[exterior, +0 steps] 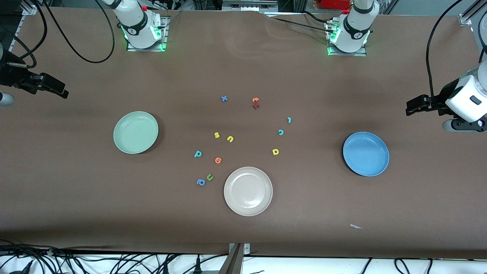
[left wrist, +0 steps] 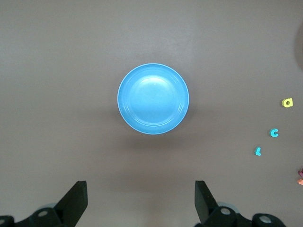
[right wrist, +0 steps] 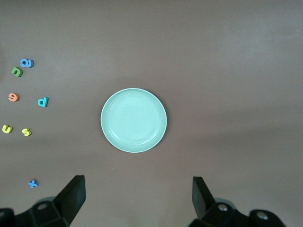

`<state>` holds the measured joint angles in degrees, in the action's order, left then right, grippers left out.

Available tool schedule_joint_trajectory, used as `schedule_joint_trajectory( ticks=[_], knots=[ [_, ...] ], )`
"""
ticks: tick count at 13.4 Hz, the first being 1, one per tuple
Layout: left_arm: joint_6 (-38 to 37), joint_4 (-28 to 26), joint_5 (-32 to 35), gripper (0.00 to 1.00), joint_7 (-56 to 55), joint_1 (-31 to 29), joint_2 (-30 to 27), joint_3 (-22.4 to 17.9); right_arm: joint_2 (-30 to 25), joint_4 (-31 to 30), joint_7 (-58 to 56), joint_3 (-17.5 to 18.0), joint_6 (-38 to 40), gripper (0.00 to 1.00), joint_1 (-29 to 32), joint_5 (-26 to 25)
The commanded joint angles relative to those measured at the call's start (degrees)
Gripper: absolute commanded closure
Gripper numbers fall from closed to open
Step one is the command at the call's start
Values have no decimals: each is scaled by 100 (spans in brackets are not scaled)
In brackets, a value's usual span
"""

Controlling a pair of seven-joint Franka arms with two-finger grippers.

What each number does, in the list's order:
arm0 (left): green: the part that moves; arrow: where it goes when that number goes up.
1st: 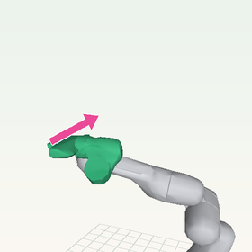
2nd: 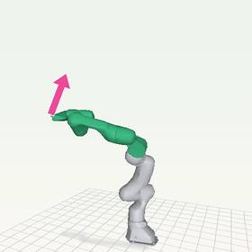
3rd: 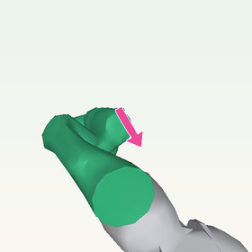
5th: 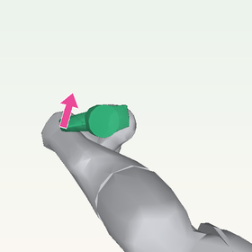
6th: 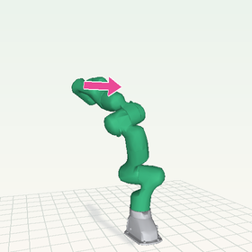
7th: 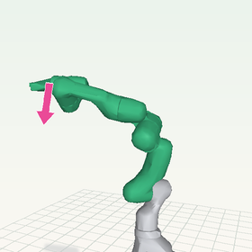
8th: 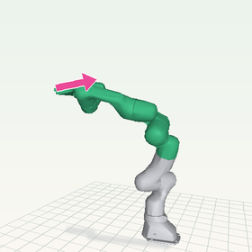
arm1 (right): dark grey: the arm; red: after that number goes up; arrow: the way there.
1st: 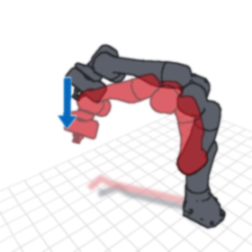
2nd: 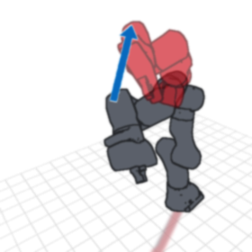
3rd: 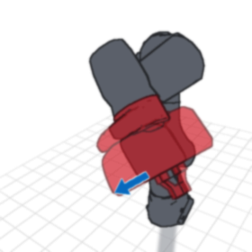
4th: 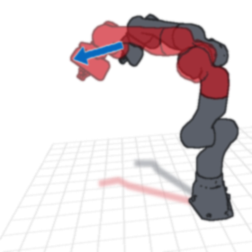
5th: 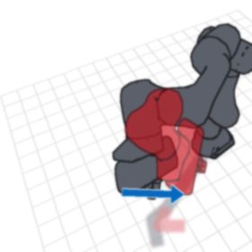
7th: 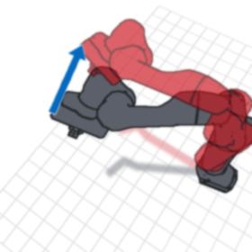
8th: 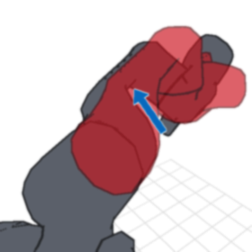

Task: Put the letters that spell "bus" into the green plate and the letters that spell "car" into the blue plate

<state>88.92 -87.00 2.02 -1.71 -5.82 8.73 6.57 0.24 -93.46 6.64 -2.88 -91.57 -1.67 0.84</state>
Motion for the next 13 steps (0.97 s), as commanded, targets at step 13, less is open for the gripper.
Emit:
schedule_joint_trajectory(
  ticks=[13],
  knots=[
    [99,-46,-97,0,56,-24,-38,-15,-139,-94,-67,15,34,0,0,-93]
  ],
)
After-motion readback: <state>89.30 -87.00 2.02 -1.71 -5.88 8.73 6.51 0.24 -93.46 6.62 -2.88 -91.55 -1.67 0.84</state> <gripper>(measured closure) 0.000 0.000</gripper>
